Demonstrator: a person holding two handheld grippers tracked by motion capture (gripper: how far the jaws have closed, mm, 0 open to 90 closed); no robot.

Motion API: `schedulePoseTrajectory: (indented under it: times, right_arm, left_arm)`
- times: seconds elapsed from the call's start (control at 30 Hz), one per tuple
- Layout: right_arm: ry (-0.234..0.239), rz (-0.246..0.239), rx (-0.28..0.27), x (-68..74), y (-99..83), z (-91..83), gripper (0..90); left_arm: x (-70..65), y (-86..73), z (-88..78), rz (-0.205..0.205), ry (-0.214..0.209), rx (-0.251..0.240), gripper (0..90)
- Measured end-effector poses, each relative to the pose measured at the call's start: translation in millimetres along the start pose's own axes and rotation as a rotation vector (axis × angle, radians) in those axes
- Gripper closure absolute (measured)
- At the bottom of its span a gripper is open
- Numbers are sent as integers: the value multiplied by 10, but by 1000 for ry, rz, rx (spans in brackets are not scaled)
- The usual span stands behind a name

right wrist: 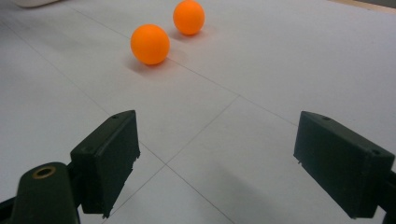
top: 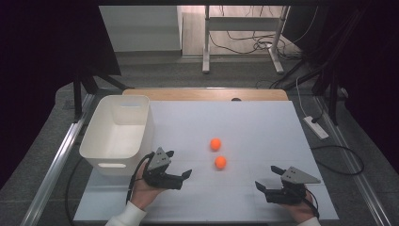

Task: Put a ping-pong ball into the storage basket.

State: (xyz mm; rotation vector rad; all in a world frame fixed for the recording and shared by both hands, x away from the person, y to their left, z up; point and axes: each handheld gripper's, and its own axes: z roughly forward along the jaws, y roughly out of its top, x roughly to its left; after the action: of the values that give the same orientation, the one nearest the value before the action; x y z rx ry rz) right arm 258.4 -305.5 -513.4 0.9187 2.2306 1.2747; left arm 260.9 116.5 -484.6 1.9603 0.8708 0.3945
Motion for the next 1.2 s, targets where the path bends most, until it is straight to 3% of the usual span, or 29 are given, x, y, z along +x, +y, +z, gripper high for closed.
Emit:
schedulePoseTrajectory:
  times: [1.2]
  right_arm:
    - [36, 2, 8, -55, 14, 86, 143]
  left_arm:
    - [52, 310, 423, 0, -17, 27, 82]
